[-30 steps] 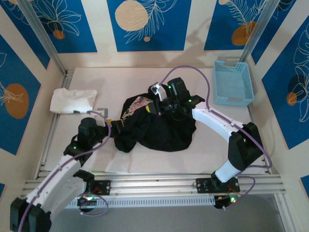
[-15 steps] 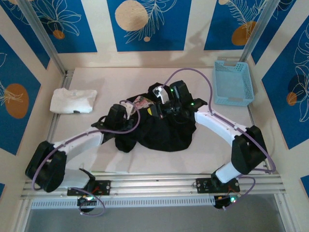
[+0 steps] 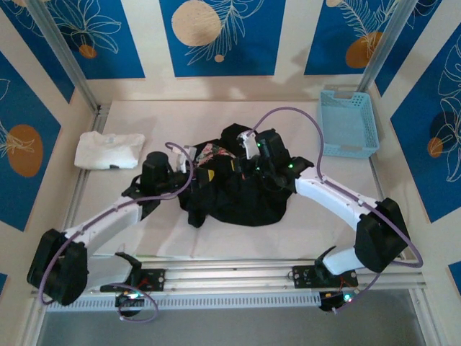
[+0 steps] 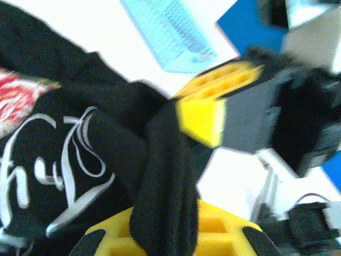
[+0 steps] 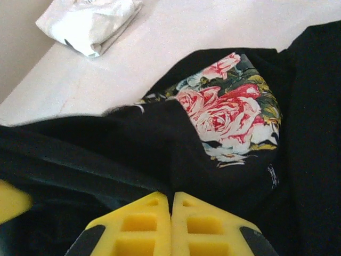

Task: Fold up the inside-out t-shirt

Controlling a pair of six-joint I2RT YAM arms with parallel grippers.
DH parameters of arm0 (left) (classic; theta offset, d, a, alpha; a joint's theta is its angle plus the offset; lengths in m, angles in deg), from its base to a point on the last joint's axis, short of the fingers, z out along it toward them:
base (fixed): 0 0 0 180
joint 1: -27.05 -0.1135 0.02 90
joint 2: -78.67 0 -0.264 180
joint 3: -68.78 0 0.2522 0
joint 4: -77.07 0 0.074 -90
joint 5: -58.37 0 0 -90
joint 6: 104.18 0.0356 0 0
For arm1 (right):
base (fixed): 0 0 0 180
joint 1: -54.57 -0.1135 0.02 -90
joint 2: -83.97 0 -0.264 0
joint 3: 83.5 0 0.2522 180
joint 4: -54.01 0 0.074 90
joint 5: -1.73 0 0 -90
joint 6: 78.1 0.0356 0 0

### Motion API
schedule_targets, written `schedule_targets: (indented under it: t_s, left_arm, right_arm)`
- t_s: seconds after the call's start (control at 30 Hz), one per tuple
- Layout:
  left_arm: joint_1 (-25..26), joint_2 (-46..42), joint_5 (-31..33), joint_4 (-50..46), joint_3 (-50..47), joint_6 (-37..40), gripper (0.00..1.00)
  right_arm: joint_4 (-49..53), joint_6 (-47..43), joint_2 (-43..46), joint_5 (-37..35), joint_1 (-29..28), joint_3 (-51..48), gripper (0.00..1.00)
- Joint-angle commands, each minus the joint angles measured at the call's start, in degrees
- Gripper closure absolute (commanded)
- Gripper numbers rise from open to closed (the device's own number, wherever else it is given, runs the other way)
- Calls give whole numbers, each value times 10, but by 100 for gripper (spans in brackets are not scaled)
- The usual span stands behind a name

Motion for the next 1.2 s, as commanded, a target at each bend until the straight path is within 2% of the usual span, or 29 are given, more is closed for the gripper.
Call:
schedule_targets:
  t_s: [0.0,0.23,0.4,0.5,0.7,0.9,1.03,1.07,1.17]
  left_arm:
    - [-14,-24,-60,67,-14,-61,100]
    - [-32,-32,-75,102,-30,-85,100]
    - [-37,-29,-81,106,-32,-85,100]
    - [-38,-30,-82,106,-32,-86,100]
    - [-38,-33,-81,99,-32,-83,100]
    - [-38,-37,-80,94,-30,-80,100]
    - [-38,-43,-78,86,-32,-75,100]
    - [-39,-43,-77,83,-32,-73,100]
    - [-39,-45,-73,78,-32,-72,100]
  right_arm:
    - [8,-11,28,-55,-8,-8,89]
    - [61,-63,93,-78,-21,-17,65]
    - [23,-91,144,-20,-44,-70,62]
    - [-30,-74,133,27,-53,-97,63]
    - [-111,-55,56,68,-52,-91,63]
    - [-119,-71,-21,86,-51,-53,63]
    - [-136,-68,-40,97,-49,-48,64]
    - [-141,-68,-42,101,-49,-47,67]
    - [-129,-70,-48,100,-48,-33,90]
